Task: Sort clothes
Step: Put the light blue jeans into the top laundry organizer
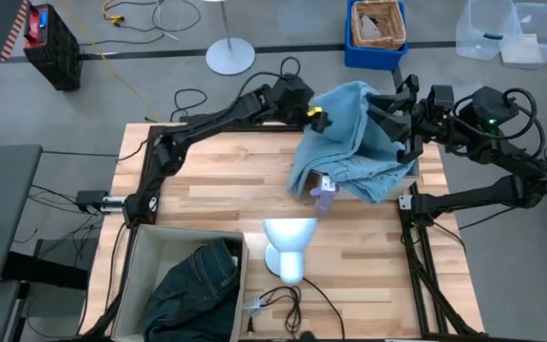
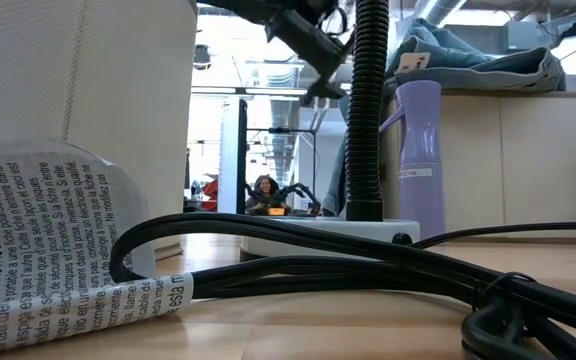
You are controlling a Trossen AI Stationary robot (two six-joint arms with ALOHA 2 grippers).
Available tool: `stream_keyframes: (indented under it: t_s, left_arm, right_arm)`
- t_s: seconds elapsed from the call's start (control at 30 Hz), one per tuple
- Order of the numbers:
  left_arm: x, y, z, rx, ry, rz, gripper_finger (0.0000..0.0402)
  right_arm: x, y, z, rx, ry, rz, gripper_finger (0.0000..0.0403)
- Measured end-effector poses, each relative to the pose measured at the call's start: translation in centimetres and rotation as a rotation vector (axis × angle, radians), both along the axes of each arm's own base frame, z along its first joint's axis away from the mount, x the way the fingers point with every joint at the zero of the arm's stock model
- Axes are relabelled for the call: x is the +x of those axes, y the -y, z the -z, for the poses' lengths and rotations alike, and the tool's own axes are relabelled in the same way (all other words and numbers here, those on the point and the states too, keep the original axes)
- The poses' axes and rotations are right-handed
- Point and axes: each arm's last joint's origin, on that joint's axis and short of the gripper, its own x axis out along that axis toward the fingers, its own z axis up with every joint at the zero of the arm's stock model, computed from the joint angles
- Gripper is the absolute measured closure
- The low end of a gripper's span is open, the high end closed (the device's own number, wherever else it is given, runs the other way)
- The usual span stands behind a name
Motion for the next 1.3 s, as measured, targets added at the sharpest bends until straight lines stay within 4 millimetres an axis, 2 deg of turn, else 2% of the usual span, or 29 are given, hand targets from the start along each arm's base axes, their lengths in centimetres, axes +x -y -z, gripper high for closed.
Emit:
stream_keyframes:
  t_s: [0.17, 0.33, 0.43, 0.53, 0.63, 0.83, 1.0, 1.13, 1.3]
  left_arm:
    - [2.1, 1.0, -0.5, 0.025, 0.182, 0.096, 0.0164]
    - [4.1, 2.0, -0.2, 0.042, 0.349, 0.22, 0.0191]
    - [4.6, 2.6, -0.5, 0.05, 0.413, 0.295, 0.0199]
    - [4.6, 2.7, -0.6, 0.07, 0.419, 0.286, 0.0195]
    - [3.8, 2.4, -1.9, 0.093, 0.434, 0.272, 0.0185]
    - [-0.3, 1.6, -6.4, 0.222, 0.407, 0.216, 0.0182]
    - [-2.1, 2.2, -8.6, 0.247, 0.415, 0.232, 0.0185]
    - [-1.7, 2.9, -8.3, 0.246, 0.398, 0.269, 0.0177]
    - [1.3, 3.8, -5.3, 0.21, 0.384, 0.3, 0.0134]
  right_arm:
    - [0.0, 0.0, 0.0, 0.003, 0.001, -0.001, 0.0241]
    - [0.0, 0.0, 0.0, 0.002, 0.001, -0.001, 0.0241]
    - [0.0, 0.0, 0.0, 0.002, 0.001, -0.001, 0.0241]
    - [0.0, 0.0, 0.0, 0.002, 0.0, -0.001, 0.0241]
    - [0.0, 0.0, 0.0, 0.002, 0.0, -0.001, 0.0241]
    - [0.0, 0.0, 0.0, 0.002, 0.0, -0.001, 0.0241]
    - [0.0, 0.0, 0.0, -0.001, 0.0, 0.0, 0.0241]
    - [0.0, 0.0, 0.0, -0.006, -0.001, 0.002, 0.0241]
    - [0.0, 0.0, 0.0, -0.009, 0.0, 0.003, 0.0241]
